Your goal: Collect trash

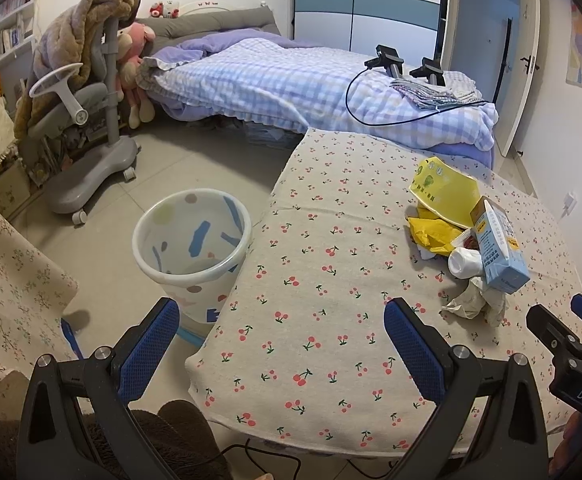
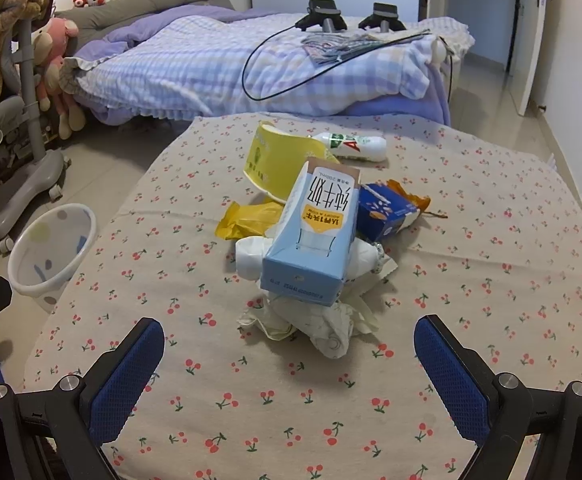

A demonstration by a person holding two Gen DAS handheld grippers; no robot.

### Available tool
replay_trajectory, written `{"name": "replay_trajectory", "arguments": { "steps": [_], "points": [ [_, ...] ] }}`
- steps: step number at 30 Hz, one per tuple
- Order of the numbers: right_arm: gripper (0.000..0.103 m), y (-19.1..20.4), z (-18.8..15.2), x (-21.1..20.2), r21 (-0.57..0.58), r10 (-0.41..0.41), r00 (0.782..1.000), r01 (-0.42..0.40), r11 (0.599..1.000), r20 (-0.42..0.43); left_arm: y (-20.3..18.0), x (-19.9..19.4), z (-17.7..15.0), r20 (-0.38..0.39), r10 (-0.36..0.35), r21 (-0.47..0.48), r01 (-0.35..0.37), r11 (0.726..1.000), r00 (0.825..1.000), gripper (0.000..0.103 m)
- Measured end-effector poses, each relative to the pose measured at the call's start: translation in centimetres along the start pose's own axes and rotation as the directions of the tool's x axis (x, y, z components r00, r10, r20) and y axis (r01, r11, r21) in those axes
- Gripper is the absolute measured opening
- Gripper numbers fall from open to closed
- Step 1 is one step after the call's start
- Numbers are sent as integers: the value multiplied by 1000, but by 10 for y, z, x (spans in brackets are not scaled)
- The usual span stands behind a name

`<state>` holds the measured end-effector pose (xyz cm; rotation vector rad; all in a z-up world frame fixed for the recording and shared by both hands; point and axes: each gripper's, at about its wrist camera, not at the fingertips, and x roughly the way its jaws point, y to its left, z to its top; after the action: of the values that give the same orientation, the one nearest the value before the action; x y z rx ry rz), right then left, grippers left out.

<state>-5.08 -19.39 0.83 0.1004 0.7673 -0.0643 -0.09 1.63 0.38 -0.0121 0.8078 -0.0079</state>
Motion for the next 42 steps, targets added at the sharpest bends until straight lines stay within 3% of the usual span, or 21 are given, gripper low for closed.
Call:
{"name": "replay_trajectory", "arguments": {
  "steps": [42],
  "points": [
    [103,0,-2,1,22,11,1000,-11,1000,-9,1,-2,0,8,-1,-5,1,1000,1000,103]
  ]
}}
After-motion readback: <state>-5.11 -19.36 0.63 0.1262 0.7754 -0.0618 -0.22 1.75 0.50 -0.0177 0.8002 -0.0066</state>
